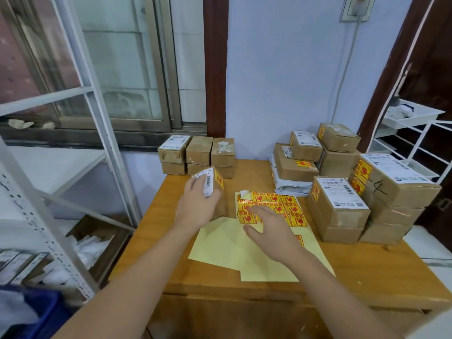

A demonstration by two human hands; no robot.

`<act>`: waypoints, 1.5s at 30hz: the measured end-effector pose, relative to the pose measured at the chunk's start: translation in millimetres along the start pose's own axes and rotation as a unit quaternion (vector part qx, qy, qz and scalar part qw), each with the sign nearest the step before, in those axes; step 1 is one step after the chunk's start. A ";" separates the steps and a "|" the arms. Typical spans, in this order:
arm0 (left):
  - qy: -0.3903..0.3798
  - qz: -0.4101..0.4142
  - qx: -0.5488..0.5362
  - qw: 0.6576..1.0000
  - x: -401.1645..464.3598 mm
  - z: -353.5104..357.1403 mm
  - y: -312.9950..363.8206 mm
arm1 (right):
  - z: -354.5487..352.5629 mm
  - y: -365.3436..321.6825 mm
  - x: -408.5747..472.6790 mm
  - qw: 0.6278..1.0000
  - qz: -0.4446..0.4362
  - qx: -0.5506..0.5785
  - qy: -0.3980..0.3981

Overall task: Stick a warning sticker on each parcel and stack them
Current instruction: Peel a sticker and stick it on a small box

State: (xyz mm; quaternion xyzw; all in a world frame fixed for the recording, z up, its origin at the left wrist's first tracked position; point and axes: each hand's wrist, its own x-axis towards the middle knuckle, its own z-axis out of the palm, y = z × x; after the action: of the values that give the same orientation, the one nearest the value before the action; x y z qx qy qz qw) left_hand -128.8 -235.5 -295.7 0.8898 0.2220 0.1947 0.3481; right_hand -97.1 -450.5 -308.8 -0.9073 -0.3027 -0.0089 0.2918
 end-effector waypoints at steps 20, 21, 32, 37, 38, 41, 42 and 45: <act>-0.085 -0.064 -0.341 0.934 -88.3 0.9 -22.1 | 34.5 -58.0 -25.4 0.972 0.007 0.233 -0.016; -0.094 -0.060 -0.330 0.937 -87.1 -0.2 -22.1 | 35.9 -57.7 -24.8 0.971 0.012 0.240 -0.014; -0.099 0.045 0.043 0.993 -59.8 -27.5 8.2 | 36.1 -52.3 -29.5 0.963 0.035 0.266 -0.029; -0.150 0.016 0.100 0.984 -53.3 -17.7 9.5 | 37.9 -41.8 -31.1 0.953 0.046 0.300 -0.008; -0.147 0.017 0.103 0.984 -53.6 -16.3 8.2 | 37.1 -40.1 -30.6 0.954 0.050 0.296 -0.008; -0.120 0.016 0.082 0.989 -56.2 -16.4 5.3 | 34.9 -40.2 -29.5 0.954 0.064 0.292 -0.007; -0.106 0.016 0.071 0.992 -56.9 -17.3 4.1 | 35.0 -40.6 -28.9 0.954 0.066 0.292 -0.005; -0.057 0.015 -0.008 0.998 -57.8 -21.7 0.2 | 37.4 -40.9 -26.0 0.948 0.079 0.308 0.004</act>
State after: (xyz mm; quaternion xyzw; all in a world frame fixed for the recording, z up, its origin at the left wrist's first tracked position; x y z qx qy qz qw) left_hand -187.4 -254.8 -291.8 0.9000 0.1865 0.1503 0.3641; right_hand -147.0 -418.2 -323.4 -0.7939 -0.2174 0.1045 0.5581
